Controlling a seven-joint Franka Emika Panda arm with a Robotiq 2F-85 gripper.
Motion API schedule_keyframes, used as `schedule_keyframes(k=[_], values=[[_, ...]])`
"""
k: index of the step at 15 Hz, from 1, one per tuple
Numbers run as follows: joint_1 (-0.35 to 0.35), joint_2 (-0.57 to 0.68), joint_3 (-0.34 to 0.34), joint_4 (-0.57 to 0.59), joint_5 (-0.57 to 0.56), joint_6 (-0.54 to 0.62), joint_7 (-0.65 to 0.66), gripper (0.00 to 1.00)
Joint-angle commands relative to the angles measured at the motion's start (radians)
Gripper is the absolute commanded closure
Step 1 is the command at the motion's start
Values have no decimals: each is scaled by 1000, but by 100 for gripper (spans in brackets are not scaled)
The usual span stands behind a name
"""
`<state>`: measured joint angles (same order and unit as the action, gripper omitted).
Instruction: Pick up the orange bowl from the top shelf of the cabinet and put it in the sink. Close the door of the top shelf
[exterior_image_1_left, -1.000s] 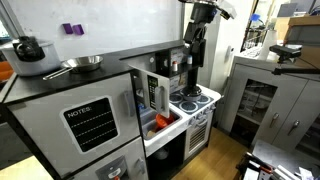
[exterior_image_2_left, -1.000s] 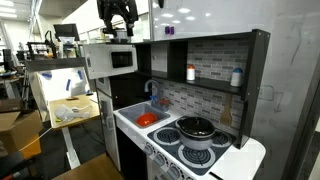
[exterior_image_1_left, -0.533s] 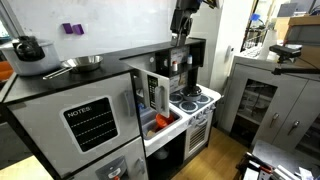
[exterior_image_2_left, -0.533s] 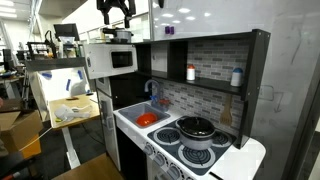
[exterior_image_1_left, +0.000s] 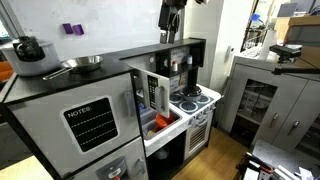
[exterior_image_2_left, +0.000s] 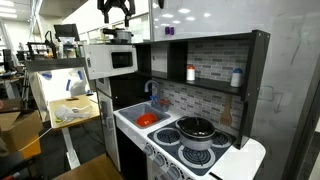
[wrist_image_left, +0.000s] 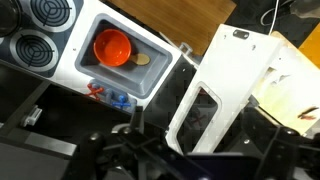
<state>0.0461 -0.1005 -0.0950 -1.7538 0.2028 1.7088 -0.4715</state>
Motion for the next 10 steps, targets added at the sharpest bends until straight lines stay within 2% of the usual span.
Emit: schedule_keyframes(k=[1,10], values=[[-19,2,17,4,2,-4,-2,0],[-20,2,17,8,2,-12,-3,0]])
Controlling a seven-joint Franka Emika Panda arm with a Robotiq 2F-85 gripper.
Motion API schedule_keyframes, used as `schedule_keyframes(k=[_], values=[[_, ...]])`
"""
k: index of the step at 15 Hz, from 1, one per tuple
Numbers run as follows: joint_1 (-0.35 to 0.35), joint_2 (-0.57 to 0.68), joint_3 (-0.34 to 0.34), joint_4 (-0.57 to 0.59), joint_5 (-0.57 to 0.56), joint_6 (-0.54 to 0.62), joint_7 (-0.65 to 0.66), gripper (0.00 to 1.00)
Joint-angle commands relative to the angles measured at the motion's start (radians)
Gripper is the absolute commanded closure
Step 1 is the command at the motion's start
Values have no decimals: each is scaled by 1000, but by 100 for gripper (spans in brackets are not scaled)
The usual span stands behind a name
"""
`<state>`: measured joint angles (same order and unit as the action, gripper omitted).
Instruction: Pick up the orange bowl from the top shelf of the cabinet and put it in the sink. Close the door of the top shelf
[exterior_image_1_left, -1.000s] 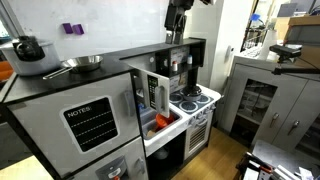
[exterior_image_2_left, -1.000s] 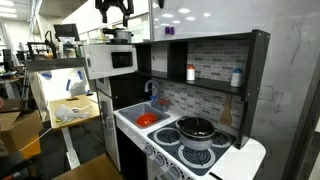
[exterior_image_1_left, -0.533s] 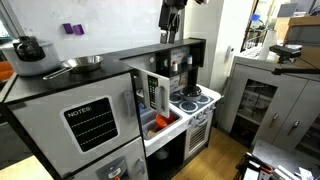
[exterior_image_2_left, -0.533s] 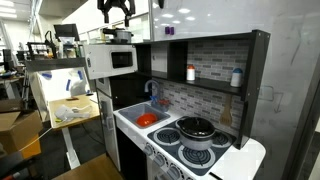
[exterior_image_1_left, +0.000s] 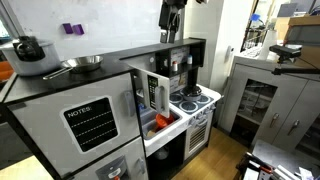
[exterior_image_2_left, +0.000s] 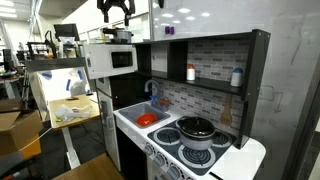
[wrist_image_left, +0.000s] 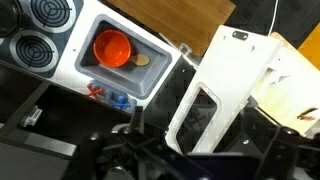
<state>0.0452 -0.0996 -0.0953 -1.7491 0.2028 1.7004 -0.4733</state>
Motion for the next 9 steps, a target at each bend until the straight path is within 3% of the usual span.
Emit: schedule_keyframes(k=[1,9], values=[[-19,2,17,4,2,-4,-1,0],[17,12,89,19,4,-32,71,0]])
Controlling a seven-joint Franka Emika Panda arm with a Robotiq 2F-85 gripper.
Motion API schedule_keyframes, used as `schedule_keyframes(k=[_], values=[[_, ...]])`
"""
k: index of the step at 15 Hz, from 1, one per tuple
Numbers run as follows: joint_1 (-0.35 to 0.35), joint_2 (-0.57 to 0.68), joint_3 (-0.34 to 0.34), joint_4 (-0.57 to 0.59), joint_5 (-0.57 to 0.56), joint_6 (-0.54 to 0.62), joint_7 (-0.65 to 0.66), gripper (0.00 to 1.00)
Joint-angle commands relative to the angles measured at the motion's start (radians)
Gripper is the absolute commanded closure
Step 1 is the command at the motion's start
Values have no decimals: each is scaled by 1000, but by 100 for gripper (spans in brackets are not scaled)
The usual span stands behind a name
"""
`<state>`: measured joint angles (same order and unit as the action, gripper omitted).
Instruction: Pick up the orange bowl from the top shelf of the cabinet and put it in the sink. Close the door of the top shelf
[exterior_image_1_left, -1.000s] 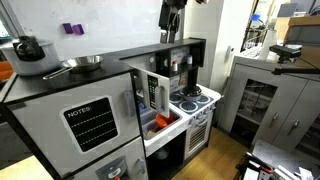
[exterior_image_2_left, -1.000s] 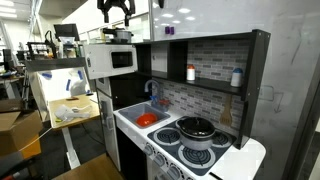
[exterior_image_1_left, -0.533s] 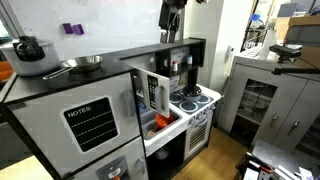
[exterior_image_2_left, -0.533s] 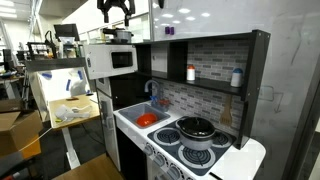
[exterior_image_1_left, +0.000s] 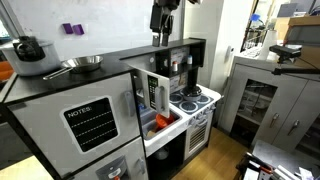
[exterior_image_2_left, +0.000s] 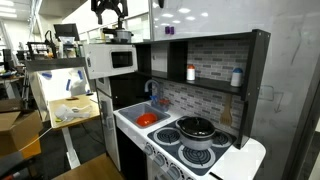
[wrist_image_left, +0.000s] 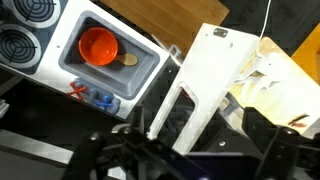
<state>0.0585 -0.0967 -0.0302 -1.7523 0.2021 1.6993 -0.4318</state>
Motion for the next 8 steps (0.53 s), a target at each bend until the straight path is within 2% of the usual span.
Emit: schedule_keyframes(k=[1,8], values=[[12,4,39,21,5,-34,49,0],[47,3,87,50,21,-102,80,0]])
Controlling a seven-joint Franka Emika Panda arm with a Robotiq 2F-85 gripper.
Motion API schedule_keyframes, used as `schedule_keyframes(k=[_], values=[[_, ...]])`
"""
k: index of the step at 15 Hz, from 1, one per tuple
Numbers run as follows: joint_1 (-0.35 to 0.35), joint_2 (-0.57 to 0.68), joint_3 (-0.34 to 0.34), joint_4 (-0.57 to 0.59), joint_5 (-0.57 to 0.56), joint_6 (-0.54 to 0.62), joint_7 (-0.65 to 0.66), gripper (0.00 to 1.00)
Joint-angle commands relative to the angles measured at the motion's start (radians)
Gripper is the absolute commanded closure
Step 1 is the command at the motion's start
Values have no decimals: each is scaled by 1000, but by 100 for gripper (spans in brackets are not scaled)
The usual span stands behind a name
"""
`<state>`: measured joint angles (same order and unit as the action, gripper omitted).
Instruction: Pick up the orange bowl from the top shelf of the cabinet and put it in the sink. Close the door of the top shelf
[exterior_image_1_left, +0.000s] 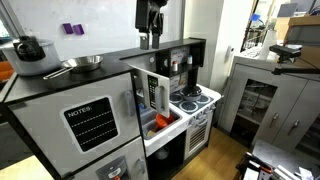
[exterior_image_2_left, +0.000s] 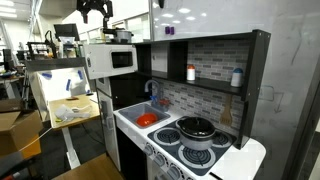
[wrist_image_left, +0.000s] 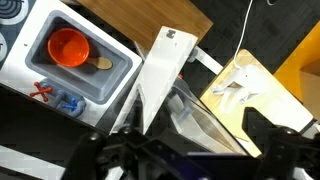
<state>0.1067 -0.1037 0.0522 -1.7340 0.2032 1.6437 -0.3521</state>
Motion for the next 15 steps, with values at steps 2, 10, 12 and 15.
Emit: schedule_keyframes(k=[2,10,12,15], values=[[3,17,9,40,24,-60,-4,0],[22,76,38,67,62,-84,-13,0],[25,94,47,78,63,-90,-18,28],[26,111,57,89,67,-92,-19,47]])
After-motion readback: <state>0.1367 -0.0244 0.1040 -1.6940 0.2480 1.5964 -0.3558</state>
